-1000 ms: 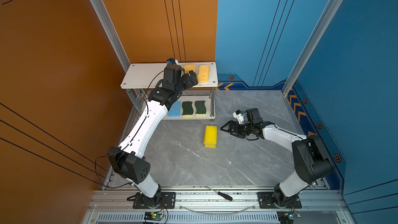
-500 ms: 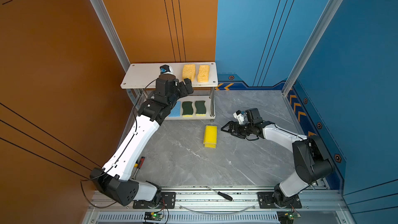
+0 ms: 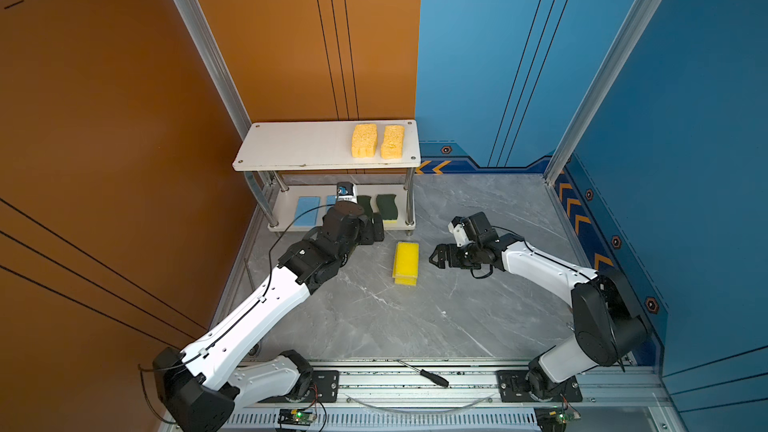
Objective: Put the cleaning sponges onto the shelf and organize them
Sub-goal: 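Lower the left gripper to the yellow sponges while the right gripper approaches them, then squeeze the yellow sponges between the left and right grippers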
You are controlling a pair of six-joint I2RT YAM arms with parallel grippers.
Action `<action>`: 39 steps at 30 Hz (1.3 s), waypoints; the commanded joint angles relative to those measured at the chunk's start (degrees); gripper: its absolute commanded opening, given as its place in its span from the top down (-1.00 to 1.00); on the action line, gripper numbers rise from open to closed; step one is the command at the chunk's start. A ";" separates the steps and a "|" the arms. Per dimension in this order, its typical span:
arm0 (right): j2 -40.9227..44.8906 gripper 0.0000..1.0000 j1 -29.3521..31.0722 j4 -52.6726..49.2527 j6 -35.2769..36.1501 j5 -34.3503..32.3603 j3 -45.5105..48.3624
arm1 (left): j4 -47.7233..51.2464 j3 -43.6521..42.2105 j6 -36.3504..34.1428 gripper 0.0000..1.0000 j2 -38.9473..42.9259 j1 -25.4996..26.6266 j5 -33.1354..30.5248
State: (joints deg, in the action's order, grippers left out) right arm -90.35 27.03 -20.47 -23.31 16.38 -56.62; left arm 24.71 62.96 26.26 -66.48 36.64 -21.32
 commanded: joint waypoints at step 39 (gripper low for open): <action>-12.65 -1.00 17.02 -3.71 6.60 -21.31 -7.18 | 0.78 -12.15 12.15 -0.95 -6.38 2.82 3.52</action>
State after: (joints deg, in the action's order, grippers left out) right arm -102.21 43.59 -23.99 -17.34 -3.33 -62.59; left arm 25.04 50.26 38.28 -72.18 40.01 -18.96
